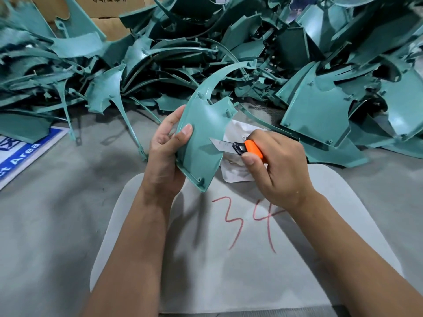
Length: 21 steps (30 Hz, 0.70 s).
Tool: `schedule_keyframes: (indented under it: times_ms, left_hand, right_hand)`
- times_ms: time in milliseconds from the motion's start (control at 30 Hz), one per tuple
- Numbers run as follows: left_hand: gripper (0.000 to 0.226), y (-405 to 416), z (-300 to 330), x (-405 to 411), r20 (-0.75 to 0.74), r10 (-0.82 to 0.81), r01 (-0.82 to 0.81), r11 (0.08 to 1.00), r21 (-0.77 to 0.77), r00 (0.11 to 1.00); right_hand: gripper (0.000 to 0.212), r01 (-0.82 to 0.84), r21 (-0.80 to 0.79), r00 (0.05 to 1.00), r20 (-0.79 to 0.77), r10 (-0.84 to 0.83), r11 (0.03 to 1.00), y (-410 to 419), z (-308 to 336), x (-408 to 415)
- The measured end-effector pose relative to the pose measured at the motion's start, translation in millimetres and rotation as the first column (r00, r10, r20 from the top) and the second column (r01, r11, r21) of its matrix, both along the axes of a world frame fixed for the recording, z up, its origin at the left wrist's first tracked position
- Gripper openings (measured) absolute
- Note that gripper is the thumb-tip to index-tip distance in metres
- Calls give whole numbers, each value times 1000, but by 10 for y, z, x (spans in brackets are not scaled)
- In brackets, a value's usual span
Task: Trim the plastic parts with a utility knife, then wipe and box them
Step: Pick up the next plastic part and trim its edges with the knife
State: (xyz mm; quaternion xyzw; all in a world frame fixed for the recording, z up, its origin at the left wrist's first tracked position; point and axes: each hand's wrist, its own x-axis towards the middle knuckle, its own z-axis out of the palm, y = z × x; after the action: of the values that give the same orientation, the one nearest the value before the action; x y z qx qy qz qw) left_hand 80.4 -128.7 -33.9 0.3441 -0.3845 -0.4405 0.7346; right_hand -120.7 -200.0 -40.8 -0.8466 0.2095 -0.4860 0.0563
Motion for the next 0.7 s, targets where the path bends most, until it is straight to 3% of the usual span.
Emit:
schedule_keyframes:
  times_ms: [200,700]
  left_hand:
    - [57,-46,-38,-50,15,-48,48,998,38,999]
    - [53,-99,-98,-39,-12,7,-6,998,63,1000]
  right_hand:
    - [63,46,-58,998,51,-43,997,-7,18,11]
    - [43,336,18,940,58,-337,942,-88,-47,8]
